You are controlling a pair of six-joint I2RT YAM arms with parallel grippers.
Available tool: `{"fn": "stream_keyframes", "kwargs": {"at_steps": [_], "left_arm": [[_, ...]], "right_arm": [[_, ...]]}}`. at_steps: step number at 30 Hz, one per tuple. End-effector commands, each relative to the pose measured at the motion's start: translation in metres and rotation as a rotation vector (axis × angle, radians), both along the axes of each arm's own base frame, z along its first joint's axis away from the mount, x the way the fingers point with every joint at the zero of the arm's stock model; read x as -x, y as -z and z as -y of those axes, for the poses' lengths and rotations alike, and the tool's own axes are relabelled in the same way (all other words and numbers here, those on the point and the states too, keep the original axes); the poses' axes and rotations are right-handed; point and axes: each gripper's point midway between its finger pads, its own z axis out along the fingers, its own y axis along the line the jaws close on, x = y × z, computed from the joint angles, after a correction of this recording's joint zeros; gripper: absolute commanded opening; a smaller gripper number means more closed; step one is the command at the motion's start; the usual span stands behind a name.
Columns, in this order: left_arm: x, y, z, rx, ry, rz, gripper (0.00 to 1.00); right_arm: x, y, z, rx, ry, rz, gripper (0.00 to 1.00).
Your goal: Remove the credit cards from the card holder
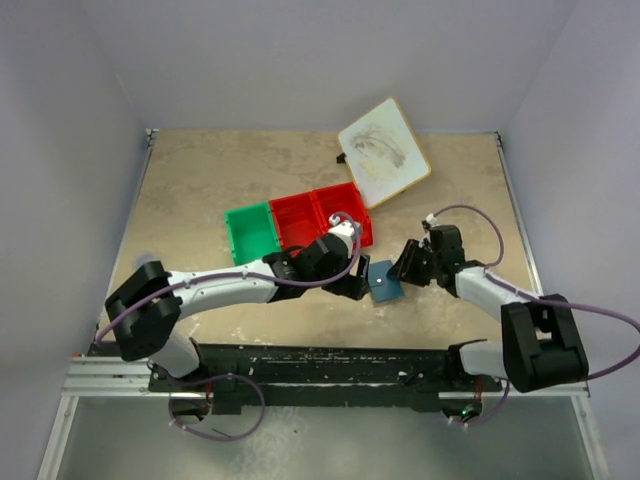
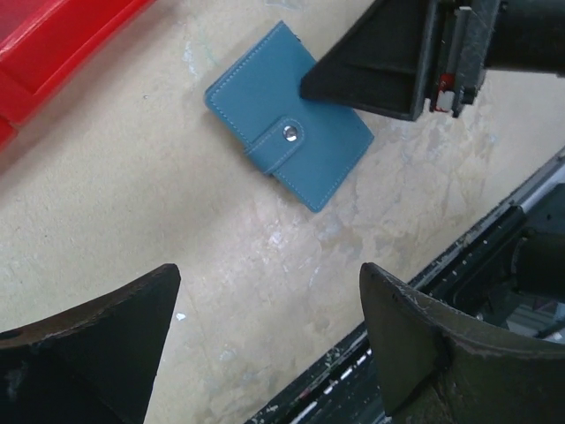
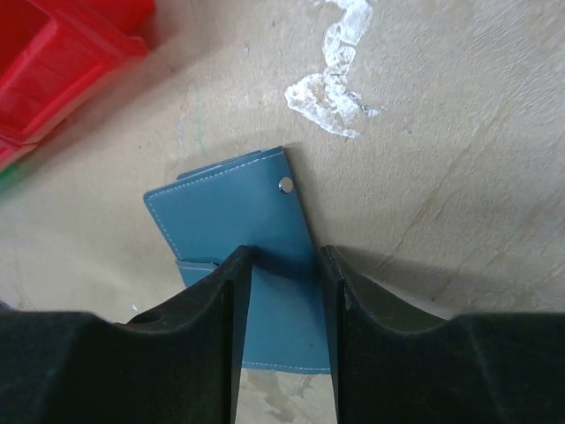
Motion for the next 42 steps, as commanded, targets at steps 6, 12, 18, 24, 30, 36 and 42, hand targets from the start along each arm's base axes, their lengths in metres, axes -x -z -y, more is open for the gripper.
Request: {"fn": "stream_keyframes", "kwargs": {"at_steps": [6,12,18,24,30,36,42], "left_arm": [[-0.022,0.013,-0.005,-0.03,-0.129,0.033,0.79],[-0.018,0.036,-0.023,-0.138,-0.135,0.025,0.69],[-0.002,0.048,-0.033,-0.193,-0.106,-0.001,0.65],[0.013,0.054,-0.05,-0.248,-0.119,-0.014,0.59],[0.011,0.046,-0.076,-0.453,-0.176,0.07,0.55],[0.018,0.038,-0.05,-0.442,-0.141,0.093,0.54],[0.026,0.043,-0.031,-0.477,-0.072,0.098,0.49]], "right_arm": [[0.032,0.014,-0.038,-0.118,-0.164,-0.022,0.34],[0.052,0.015,-0.07,-0.162,-0.239,-0.019,0.34],[0.062,0.017,-0.101,-0.168,-0.283,-0.036,0.34],[0.054,0.015,-0.109,-0.18,-0.212,-0.023,0.36],[0.052,0.007,-0.116,-0.212,-0.195,0.012,0.36],[0.056,0.019,-0.111,-0.192,-0.187,-0.008,0.36],[0.06,0.02,-0.108,-0.201,-0.171,-0.002,0.36]]}}
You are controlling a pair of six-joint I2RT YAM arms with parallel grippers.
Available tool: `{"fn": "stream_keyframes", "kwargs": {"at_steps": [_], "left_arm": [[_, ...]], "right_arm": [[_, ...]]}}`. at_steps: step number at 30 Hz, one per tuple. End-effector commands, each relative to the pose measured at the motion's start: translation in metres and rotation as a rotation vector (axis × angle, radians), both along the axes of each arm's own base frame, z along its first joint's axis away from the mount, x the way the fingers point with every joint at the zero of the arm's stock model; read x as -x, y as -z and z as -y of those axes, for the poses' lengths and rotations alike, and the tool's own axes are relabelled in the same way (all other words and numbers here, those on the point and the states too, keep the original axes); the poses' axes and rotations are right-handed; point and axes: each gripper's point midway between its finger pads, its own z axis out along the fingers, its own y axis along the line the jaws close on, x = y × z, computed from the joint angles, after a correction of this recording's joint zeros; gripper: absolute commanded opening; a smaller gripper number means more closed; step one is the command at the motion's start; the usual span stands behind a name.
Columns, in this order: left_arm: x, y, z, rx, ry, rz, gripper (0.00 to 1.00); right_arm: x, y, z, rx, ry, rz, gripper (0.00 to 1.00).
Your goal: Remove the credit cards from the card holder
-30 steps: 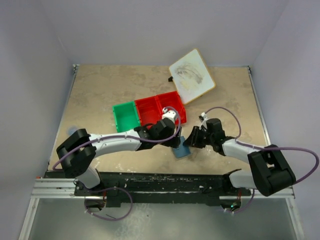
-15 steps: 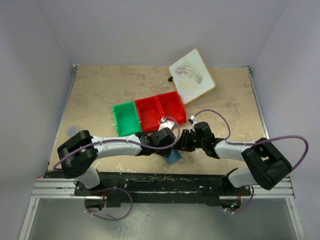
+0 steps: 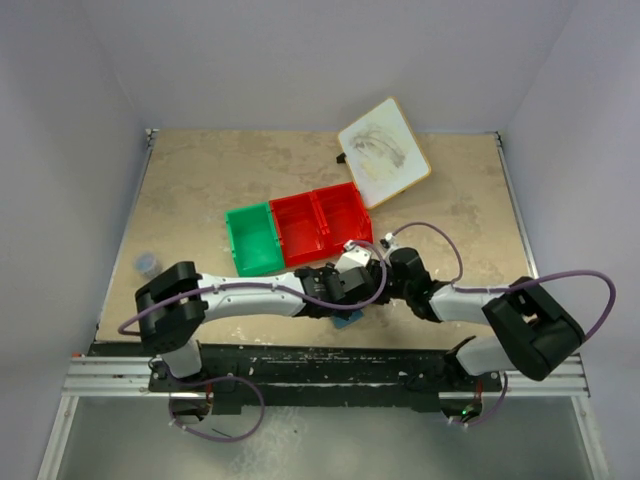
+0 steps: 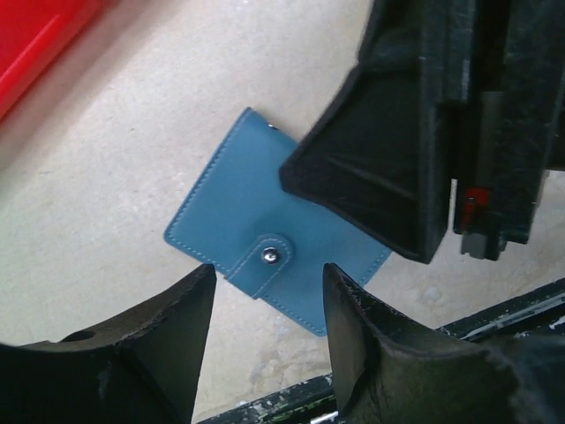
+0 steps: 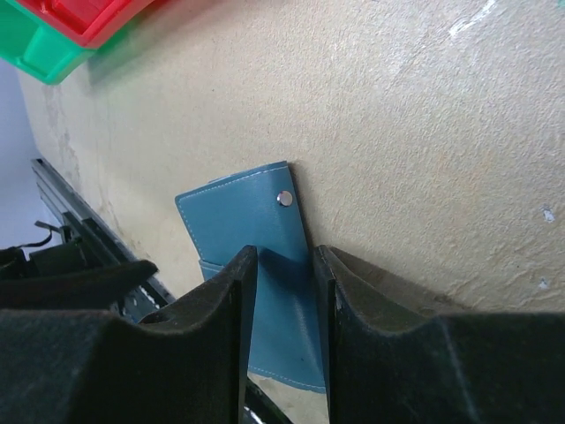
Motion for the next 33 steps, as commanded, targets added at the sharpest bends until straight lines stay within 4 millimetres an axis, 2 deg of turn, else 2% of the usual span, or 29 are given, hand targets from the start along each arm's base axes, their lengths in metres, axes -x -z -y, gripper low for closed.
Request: {"fn": "stream_keyframes", "kwargs": {"at_steps": [1,8,14,21,24,27,33], "left_arm": [[0.0,0.003,0.005,-0.06,0.026,0.012,0.46],[-0.001,0.021,-0.005,-0.115,0.018,0.03,0.41],[-0.013,0.02,0.001,-0.204,0.074,0.075,0.36],[-0.006,0.037,-0.015,-0.254,0.069,0.056,0.33],[-0.006,0.042,-0.024,-0.273,0.057,0.071,0.27],[-0.009,0.042,-0.03,-0.287,0.043,0.089,0.13],[-0.012,0.036,-0.029,-0.234,0.011,0.121,0.05]], "right_arm": [[0.004,0.014,0.013,0.049,0.048,-0.017,0.36],[0.009,0.018,0.015,0.037,0.058,-0.023,0.36],[0.01,0.022,0.014,0.043,0.045,-0.036,0.36],[0.01,0.024,0.014,0.047,0.05,-0.039,0.37],[0.01,0.025,0.014,0.049,0.046,-0.044,0.37],[0.011,0.027,0.014,0.058,0.041,-0.05,0.37],[0.013,0.033,0.015,0.073,0.035,-0.064,0.37]]}}
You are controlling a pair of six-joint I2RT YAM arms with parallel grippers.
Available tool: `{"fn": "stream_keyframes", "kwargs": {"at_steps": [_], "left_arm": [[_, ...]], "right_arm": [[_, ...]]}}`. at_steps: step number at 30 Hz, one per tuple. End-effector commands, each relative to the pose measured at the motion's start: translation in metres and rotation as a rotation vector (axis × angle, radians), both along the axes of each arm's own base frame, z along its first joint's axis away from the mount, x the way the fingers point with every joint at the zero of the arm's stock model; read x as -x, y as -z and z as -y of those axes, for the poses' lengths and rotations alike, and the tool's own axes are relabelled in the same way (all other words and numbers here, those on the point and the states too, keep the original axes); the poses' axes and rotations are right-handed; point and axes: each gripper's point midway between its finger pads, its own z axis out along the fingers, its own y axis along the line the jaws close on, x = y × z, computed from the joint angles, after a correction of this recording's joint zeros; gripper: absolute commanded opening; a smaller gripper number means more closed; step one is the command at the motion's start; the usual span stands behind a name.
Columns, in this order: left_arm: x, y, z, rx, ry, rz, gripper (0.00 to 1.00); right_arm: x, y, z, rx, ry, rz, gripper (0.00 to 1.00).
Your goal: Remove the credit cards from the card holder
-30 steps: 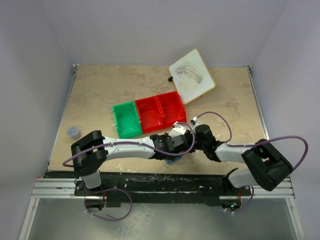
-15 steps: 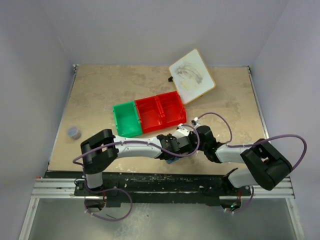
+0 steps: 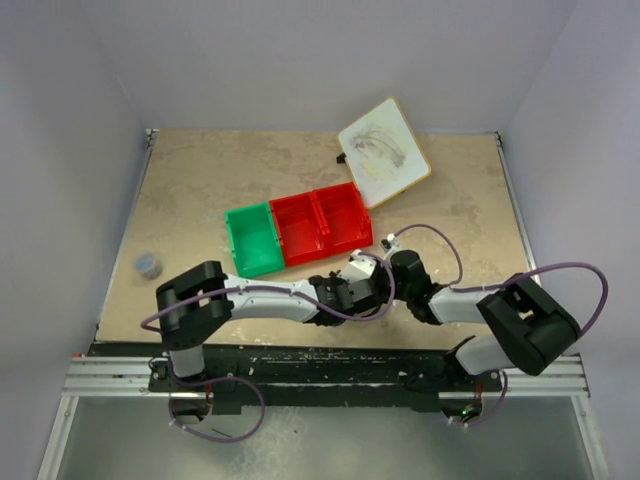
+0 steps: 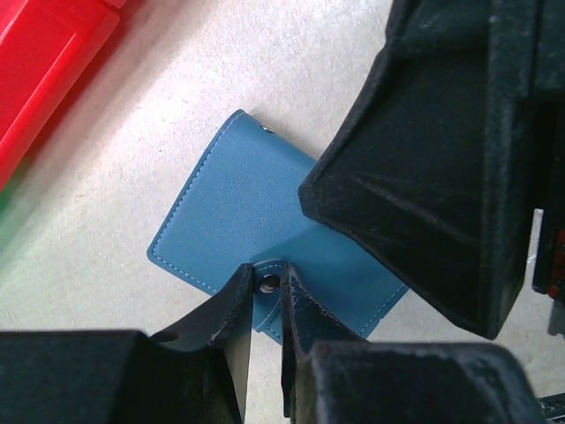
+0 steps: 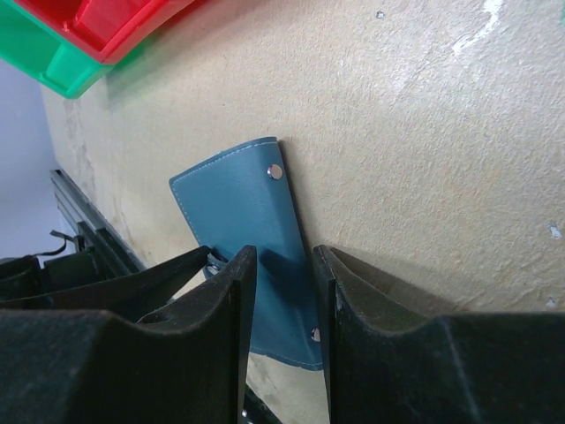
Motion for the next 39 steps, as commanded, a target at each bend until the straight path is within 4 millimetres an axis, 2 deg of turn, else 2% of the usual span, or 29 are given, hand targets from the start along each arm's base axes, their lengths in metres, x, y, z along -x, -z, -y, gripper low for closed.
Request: {"fn": "stream_keyframes", "kwargs": {"at_steps": [1,2,9,14,18,24,26,32,39], "left_arm": [[-0.002,0.002,-0.023,-0.029,-0.036,0.021,0.03],[-0.002,-0.001,-0.021,-0.009,-0.036,0.027,0.0],[-0.002,-0.02,-0.009,0.127,-0.003,0.052,0.0],[0.001,-0.028,0.001,0.193,0.038,0.046,0.0],[0.001,-0.027,0.006,0.213,0.054,0.044,0.0],[-0.001,-0.032,0.015,0.27,0.063,0.056,0.0],[-0.001,-0.035,0.016,0.307,0.063,0.064,0.0],[-0.001,-0.048,0.017,0.453,0.054,0.062,0.0],[-0.001,-0.069,0.011,0.627,0.02,0.077,0.0]], "right_arm": [[0.017,0.032,0.017,0.11,0.0,-0.09,0.37],[0.017,0.032,0.017,0.111,-0.001,-0.091,0.37],[0.018,0.032,0.014,0.118,-0.035,-0.081,0.38],[0.024,0.017,-0.001,0.064,-0.167,0.005,0.44],[0.029,0.009,-0.008,0.037,-0.232,0.039,0.43],[0.028,0.036,0.007,0.194,-0.176,-0.053,0.33],[0.029,0.043,0.011,0.209,-0.145,-0.078,0.22],[0.036,0.058,0.015,0.209,-0.105,-0.144,0.2],[0.038,0.063,0.021,0.22,-0.069,-0.153,0.2]]}}
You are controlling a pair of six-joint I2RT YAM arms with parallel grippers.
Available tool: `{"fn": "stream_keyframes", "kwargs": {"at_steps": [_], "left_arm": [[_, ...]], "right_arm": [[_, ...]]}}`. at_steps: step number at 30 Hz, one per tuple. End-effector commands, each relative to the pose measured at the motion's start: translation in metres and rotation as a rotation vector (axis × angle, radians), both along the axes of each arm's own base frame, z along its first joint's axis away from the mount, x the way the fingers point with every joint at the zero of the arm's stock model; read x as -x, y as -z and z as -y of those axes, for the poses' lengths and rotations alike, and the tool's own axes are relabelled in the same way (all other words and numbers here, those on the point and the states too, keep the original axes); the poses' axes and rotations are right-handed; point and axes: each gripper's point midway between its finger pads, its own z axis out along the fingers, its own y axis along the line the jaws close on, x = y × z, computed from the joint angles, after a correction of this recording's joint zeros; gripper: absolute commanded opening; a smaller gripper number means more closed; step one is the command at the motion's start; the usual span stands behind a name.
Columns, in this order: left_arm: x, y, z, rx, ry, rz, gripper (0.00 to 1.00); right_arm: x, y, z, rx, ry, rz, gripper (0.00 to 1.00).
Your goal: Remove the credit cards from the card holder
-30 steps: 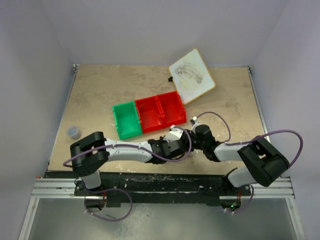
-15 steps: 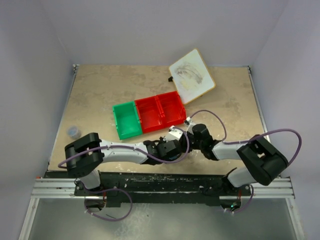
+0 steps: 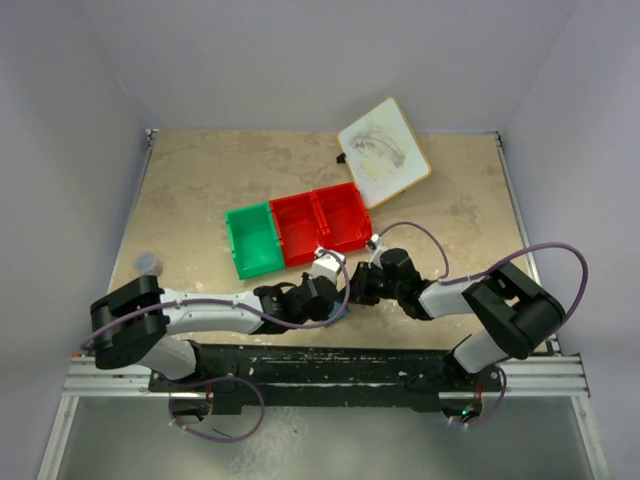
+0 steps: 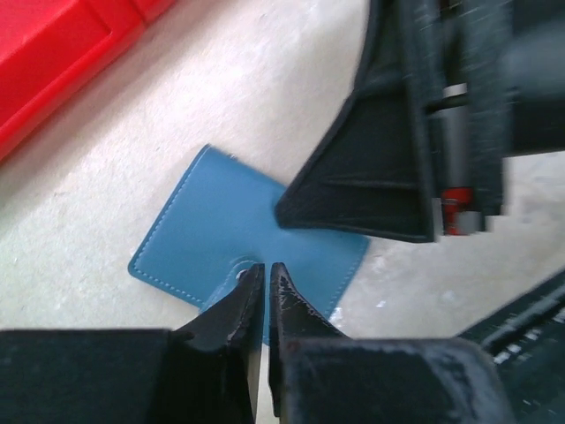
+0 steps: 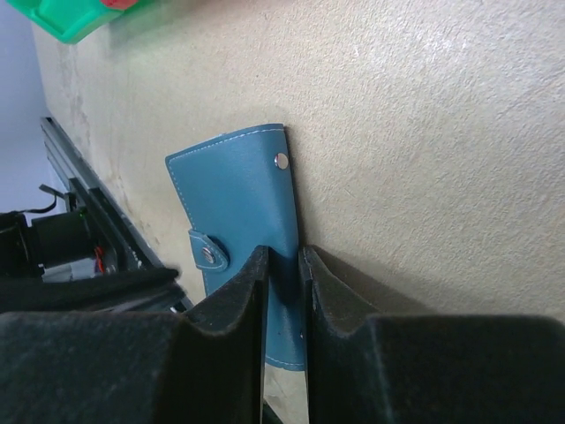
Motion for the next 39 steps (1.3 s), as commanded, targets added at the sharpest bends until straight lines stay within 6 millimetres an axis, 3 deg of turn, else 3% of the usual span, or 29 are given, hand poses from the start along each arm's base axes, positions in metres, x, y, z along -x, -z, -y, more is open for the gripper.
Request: {"fn": "stream_keyframes", "kwargs": {"at_steps": [1,4,7,8,9,11,15,21,27,30,35,39], "left_arm": [[-0.007,-0.051,0.026,0.308,-0.019,0.033,0.0],[-0.009,-0.055,0.022,0.344,-0.029,0.029,0.0],[-0.009,-0.039,0.011,0.222,-0.044,0.004,0.0],[-0.009,-0.032,0.006,0.168,-0.042,-0.002,0.06],[-0.009,-0.025,0.001,0.116,-0.051,-0.009,0.24],[-0.008,-0.013,-0.009,0.018,-0.05,-0.019,0.46],[-0.002,-0.007,-0.009,-0.027,-0.02,-0.045,0.53],[-0.009,0.003,-0.012,-0.117,-0.027,-0.028,0.5],[-0.007,0.004,0.005,-0.197,0.071,0.014,0.47],[-0.006,0.012,0.002,-0.236,0.066,-0.003,0.39],[0.014,0.042,-0.003,-0.258,0.105,-0.112,0.24],[0.021,0.058,-0.017,-0.264,0.082,-0.136,0.15]], "right_arm": [[0.028,0.056,0.044,0.225,0.071,-0.137,0.2],[0.028,0.055,0.042,0.216,0.066,-0.136,0.2],[0.025,0.052,0.041,0.213,0.067,-0.127,0.22],[0.024,0.051,0.041,0.215,0.069,-0.126,0.22],[0.023,0.05,0.04,0.213,0.07,-0.123,0.22],[0.021,0.048,0.038,0.209,0.067,-0.119,0.22],[0.019,0.047,0.038,0.212,0.068,-0.118,0.23],[0.02,0.046,0.036,0.209,0.064,-0.116,0.23],[0.02,0.045,0.036,0.211,0.06,-0.114,0.24],[0.019,0.046,0.036,0.214,0.057,-0.118,0.24],[0.019,0.048,0.034,0.211,0.054,-0.123,0.24],[0.019,0.047,0.034,0.209,0.054,-0.121,0.24]]}}
